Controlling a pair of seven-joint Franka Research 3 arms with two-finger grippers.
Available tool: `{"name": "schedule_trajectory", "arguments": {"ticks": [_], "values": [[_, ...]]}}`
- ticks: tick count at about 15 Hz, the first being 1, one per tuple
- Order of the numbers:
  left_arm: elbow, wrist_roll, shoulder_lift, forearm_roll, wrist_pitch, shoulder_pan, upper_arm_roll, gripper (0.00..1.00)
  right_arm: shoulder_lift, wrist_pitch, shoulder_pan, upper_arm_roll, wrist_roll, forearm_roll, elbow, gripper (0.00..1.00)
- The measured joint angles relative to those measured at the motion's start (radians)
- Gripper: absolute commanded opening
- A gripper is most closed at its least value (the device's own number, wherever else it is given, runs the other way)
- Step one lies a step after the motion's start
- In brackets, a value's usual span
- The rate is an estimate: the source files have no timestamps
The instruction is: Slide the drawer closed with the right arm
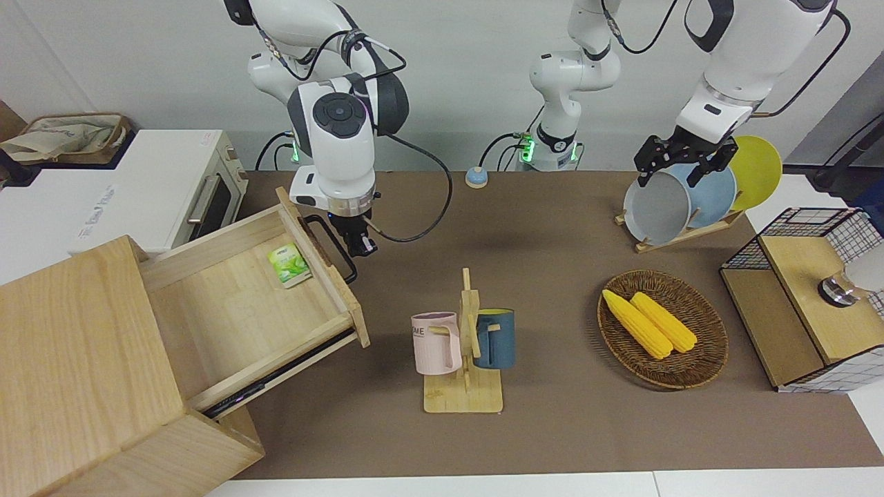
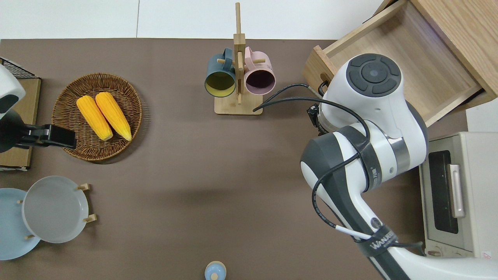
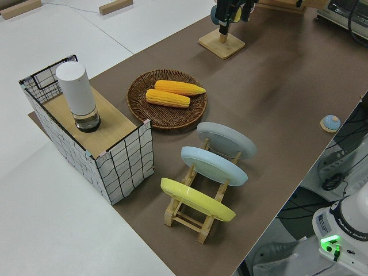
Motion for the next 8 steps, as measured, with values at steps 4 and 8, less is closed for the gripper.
{"name": "schedule_trajectory", "arguments": {"ticks": [4, 8], "values": [[0.0, 0.0, 0.0, 0.0, 0.0, 0.0, 0.0, 0.99, 0.023, 0.003, -0.026, 0.0, 0.0, 0.0, 0.026, 0.0], [0.0, 0.0, 0.0, 0.0, 0.0, 0.0, 0.0, 0.99, 0.041, 0.005, -0.063, 0.0, -0.007, 0.0, 0.061, 0.0]]}}
